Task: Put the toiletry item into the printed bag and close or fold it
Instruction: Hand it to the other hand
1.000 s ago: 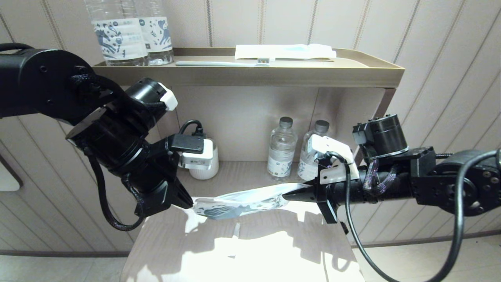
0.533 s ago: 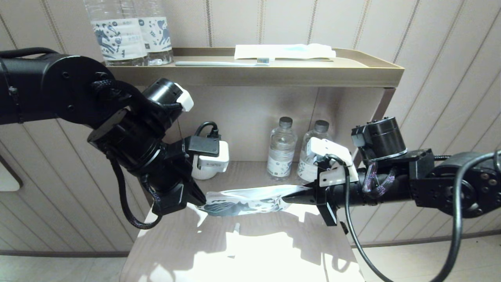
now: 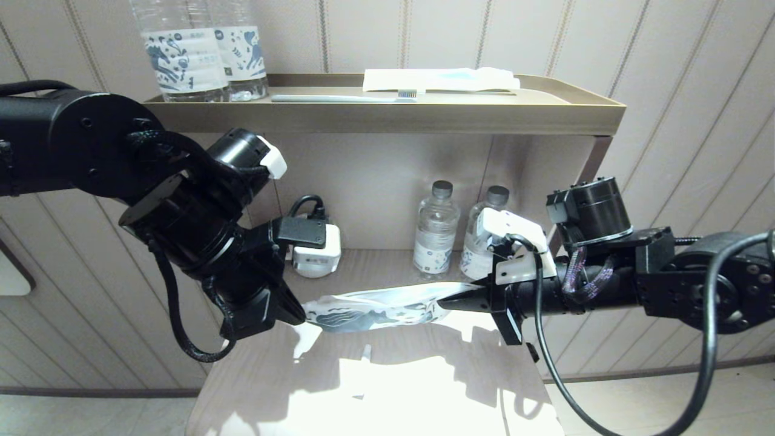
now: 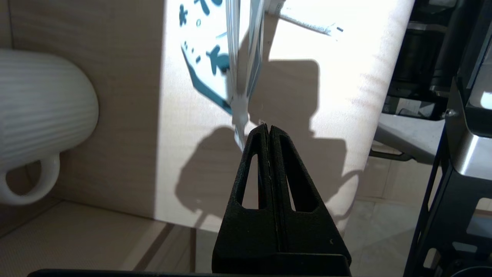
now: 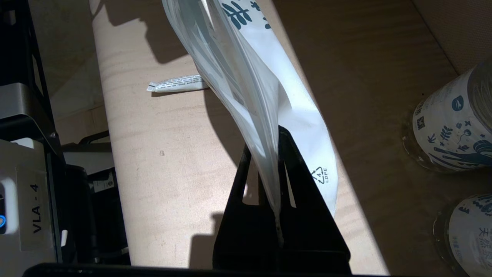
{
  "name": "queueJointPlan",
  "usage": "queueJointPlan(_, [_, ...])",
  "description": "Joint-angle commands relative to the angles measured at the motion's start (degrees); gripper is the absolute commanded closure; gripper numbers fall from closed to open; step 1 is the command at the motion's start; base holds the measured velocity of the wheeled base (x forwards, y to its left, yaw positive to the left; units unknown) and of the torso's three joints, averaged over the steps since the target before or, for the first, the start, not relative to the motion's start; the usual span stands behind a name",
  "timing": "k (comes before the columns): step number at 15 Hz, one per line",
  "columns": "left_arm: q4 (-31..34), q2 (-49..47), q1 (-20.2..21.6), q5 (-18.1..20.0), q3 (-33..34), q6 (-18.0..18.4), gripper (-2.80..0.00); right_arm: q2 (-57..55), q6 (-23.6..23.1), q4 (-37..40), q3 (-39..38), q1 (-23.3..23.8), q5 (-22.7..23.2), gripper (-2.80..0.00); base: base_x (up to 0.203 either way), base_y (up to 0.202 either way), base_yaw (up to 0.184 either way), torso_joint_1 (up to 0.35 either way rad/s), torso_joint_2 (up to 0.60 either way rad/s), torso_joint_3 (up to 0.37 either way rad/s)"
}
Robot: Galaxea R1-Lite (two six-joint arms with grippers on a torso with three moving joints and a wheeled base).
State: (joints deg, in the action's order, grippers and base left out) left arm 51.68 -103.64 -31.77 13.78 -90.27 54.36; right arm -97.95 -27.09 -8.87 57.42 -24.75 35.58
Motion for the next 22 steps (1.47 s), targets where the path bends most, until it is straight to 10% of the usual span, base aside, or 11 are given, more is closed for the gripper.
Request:
queueJointPlan(1, [0.2,1.0,1.0,0.1,0.4,0.3,0.00,0.3,-0.2,-0.1,-0.2,-0.1,0.3,0.00,0.000,0.000,0.000,0.000,0.00,0.000])
queueJointPlan(6, [-0.3,1.0,1.4,0.4,0.1,0.3,0.00,1.4,-0.2,-0.1,-0.3,-0.3,0.6,0.00,0.000,0.000,0.000,0.000,0.00,0.000])
queueJointPlan(14, [-10.6,2.2,18.4,13.5,15.1,-2.7,0.00,0.2,2.7,0.0,0.4,3.6,8.4,0.00,0.000,0.000,0.000,0.000,0.00,0.000])
queueJointPlan(22, [-19.5,4.2,19.7,17.6,22.7,-4.2,0.00,-3.9,1.7,0.0,0.7,3.8,7.5,0.00,0.000,0.000,0.000,0.000,0.00,0.000])
